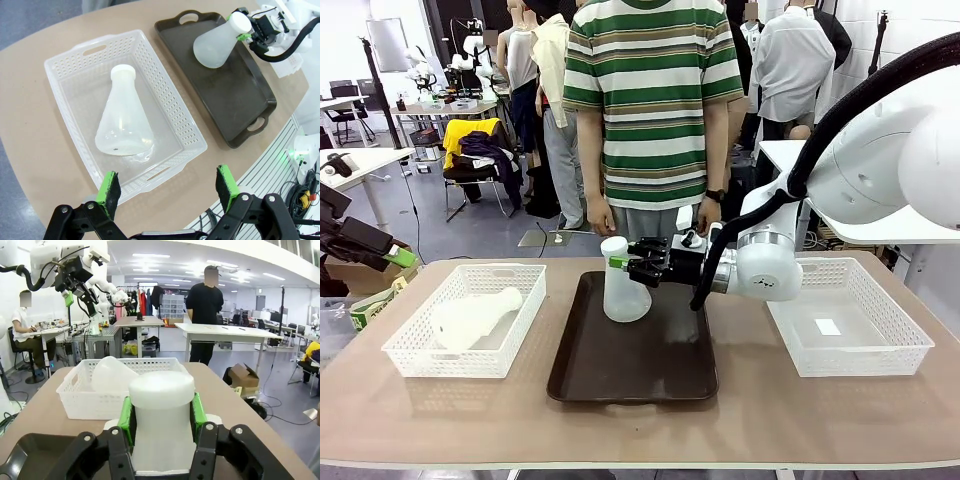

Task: Prepare the laboratory tools.
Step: Place the picked Big flask upright in the Handle tray as instructed by the person.

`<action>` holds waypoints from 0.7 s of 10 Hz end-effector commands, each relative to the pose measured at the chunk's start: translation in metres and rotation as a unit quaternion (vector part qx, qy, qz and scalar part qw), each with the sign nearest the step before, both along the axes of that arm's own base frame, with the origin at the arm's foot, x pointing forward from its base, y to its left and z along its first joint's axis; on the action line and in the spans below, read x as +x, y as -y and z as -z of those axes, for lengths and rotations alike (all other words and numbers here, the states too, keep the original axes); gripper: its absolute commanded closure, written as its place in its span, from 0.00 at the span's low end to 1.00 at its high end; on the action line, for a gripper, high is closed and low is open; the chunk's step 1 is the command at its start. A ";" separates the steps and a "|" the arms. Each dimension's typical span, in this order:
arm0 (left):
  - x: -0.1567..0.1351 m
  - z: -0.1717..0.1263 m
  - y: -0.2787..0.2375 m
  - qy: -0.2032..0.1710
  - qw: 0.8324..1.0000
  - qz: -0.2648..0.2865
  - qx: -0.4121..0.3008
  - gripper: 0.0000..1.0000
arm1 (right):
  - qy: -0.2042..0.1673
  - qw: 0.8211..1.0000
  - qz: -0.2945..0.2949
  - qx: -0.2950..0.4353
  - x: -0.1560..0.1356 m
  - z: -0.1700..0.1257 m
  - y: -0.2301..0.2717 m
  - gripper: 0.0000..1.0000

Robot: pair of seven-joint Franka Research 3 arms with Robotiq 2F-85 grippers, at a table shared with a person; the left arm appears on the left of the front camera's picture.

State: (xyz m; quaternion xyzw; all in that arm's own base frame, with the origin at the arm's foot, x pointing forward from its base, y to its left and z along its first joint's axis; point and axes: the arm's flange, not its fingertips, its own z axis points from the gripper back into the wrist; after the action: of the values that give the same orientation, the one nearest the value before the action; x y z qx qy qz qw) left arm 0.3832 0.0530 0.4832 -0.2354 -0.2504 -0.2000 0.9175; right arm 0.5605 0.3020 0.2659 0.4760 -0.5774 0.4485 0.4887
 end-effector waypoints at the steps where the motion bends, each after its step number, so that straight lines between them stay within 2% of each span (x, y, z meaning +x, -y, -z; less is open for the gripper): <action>1: 0.001 0.001 -0.002 0.008 1.000 0.011 -0.011 0.00 | 0.011 0.999 0.025 -0.024 -0.005 0.002 0.006 0.10; 2: 0.001 0.001 -0.002 0.008 1.000 0.011 -0.011 0.00 | 0.005 0.999 0.033 -0.038 -0.005 0.000 0.010 0.00; 7: 0.001 0.001 -0.002 0.008 1.000 0.011 -0.011 0.00 | -0.018 0.996 0.045 -0.074 -0.012 -0.016 0.024 0.00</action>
State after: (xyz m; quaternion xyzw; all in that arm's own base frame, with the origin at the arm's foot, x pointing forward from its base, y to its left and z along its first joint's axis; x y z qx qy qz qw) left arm 0.3832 0.0530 0.4832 -0.2355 -0.2504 -0.2001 0.9175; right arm 0.5556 0.2773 0.2751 0.4252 -0.5635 0.4581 0.5402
